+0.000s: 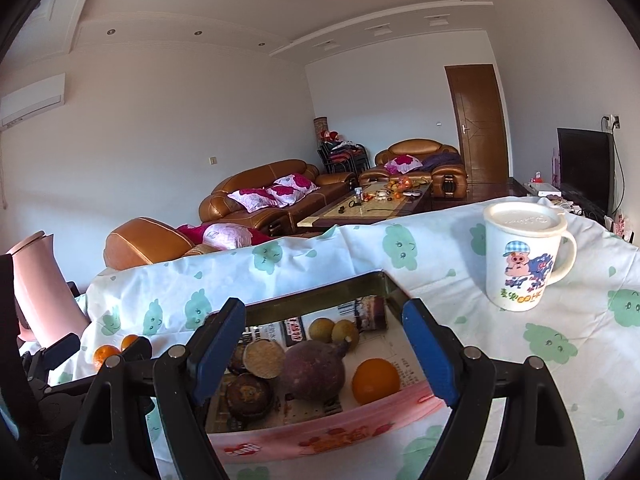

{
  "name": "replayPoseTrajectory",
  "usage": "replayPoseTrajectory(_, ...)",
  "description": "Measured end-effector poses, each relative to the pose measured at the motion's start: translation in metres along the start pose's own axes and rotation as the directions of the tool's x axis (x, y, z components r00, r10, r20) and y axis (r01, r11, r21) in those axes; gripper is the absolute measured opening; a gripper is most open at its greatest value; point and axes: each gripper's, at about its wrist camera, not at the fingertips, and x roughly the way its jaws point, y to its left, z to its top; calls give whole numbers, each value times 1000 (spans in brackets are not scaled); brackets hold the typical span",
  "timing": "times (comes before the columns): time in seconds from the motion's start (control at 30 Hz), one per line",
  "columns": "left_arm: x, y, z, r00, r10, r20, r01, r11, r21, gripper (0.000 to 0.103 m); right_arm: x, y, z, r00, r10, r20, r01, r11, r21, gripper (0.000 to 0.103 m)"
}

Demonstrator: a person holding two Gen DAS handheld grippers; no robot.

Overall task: Organize fruits
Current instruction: 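Grasp an orange with the right tool while the left tool grasps the other orange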

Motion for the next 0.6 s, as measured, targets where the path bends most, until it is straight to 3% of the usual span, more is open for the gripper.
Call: replayPoseTrajectory(0.6,23,107,-2,996,66,-60,-72,991,-112,103,28,110,-16,994,97,-56,-100,994,-52,82)
